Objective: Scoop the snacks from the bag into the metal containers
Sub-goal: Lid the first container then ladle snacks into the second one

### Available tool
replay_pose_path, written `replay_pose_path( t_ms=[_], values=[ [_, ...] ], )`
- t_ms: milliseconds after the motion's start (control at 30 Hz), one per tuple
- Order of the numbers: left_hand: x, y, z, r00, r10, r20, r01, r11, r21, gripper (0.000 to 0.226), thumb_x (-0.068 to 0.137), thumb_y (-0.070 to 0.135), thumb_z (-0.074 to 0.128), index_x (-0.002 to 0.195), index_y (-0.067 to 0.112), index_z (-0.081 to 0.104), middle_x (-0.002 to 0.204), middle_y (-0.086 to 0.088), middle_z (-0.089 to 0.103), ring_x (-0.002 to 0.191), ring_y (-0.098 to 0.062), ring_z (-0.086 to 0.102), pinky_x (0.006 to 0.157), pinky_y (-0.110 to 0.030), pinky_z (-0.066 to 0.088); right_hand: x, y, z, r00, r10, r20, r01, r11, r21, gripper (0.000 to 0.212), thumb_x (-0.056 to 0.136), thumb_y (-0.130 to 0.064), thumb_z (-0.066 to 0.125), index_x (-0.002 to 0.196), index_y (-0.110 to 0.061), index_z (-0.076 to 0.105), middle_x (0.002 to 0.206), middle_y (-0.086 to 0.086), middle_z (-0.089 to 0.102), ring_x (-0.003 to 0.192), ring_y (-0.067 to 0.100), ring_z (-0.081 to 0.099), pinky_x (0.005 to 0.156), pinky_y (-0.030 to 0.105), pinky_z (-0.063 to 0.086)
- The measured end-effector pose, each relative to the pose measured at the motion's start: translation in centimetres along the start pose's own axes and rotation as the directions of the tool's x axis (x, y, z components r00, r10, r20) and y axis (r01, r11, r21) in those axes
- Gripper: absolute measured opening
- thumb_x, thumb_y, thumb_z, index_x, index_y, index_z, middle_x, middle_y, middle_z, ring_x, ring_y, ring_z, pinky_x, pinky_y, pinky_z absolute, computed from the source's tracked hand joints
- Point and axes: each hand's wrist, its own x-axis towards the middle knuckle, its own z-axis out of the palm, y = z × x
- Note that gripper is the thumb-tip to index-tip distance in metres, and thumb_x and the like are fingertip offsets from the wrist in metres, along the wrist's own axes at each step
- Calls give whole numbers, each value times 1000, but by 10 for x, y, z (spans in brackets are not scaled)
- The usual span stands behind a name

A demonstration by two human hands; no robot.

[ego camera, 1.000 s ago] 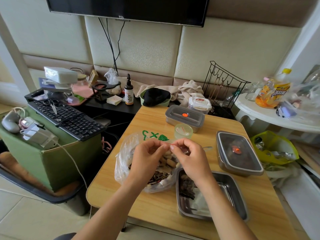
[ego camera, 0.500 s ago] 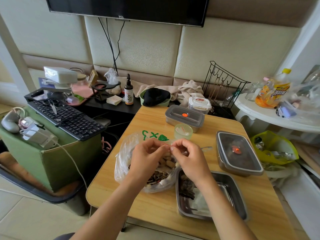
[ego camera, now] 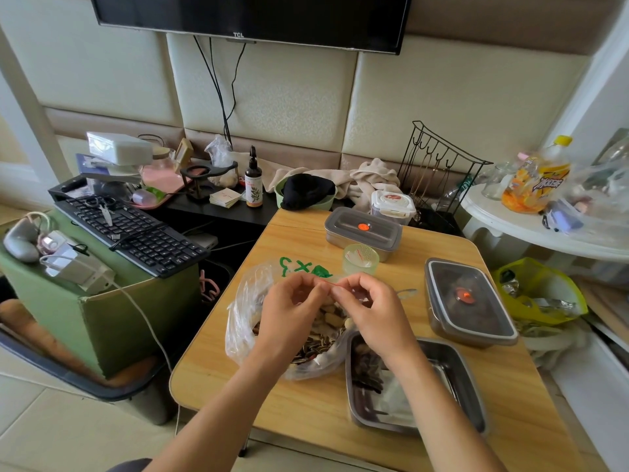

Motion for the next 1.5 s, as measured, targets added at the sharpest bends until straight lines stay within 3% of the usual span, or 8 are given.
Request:
replay_pose_path(
  t_ms=[67,500,700,867,1200,1267,1367,1500],
  values=[
    [-2,1,2,999,-33,6,34,999,-43,13,102,19,64,97,9,71,83,-3,78,75,-17,76,62,-27,61,0,1,-1,1000,15,-2,-15,1000,0,8,98,-26,70,91,-23,72,82,-21,71,84,1,66,72,15,49],
    [6,-9,-3,999,48,10,-48,993,105,6,94,24,74,90,23,78,86,5,78,83,-14,75,80,-47,62,-1,0,1,993,-99,-57,92,988,-125,11,97,-18,71,86,-22,72,81,-16,70,86,1,64,71,8,45],
    [7,-10,-2,998,53,-24,-50,992,117,6,96,25,71,92,23,76,84,5,77,80,-14,75,76,-46,64,0,2,-2,1000,17,-14,-17,1000,-2,8,96,-27,73,89,-24,75,84,-12,73,83,6,67,73,24,55],
    [6,-11,0,998,55,-23,-51,988,149,7,95,28,71,92,24,76,82,6,76,78,-13,74,74,-46,63,-2,1,-5,999,4,-34,-6,998,-56,13,97,-24,71,84,-23,71,78,-12,70,74,4,64,66,15,47],
    [3,-7,-3,1000,-12,19,12,1000,13,9,97,26,70,95,19,76,86,-1,78,85,-22,76,81,-52,63,-5,6,-12,998,17,-55,-15,999,32,1,96,-26,74,96,-26,75,87,-7,75,83,8,70,78,30,57],
    [2,-6,-1,996,-28,83,26,999,18,11,99,30,66,106,23,69,95,2,77,91,-17,75,83,-49,63,-7,7,-14,997,16,-81,-12,999,44,14,99,-22,70,110,-29,66,90,-6,76,86,8,71,79,28,57],
    [-2,-2,2,964,1,265,5,1000,-22,44,94,26,73,129,28,45,107,-1,71,98,-17,73,87,-40,62,-10,6,-20,989,-48,-138,51,999,18,20,101,-13,63,113,-28,55,84,-4,70,79,11,68,71,21,53],
    [-5,-4,10,946,81,315,-93,995,25,54,92,5,74,126,27,39,87,14,64,87,-7,68,78,-24,55,-12,9,-29,983,-124,-136,111,989,-103,25,101,-4,57,97,-26,69,88,-15,69,86,10,65,74,17,48]
  ],
)
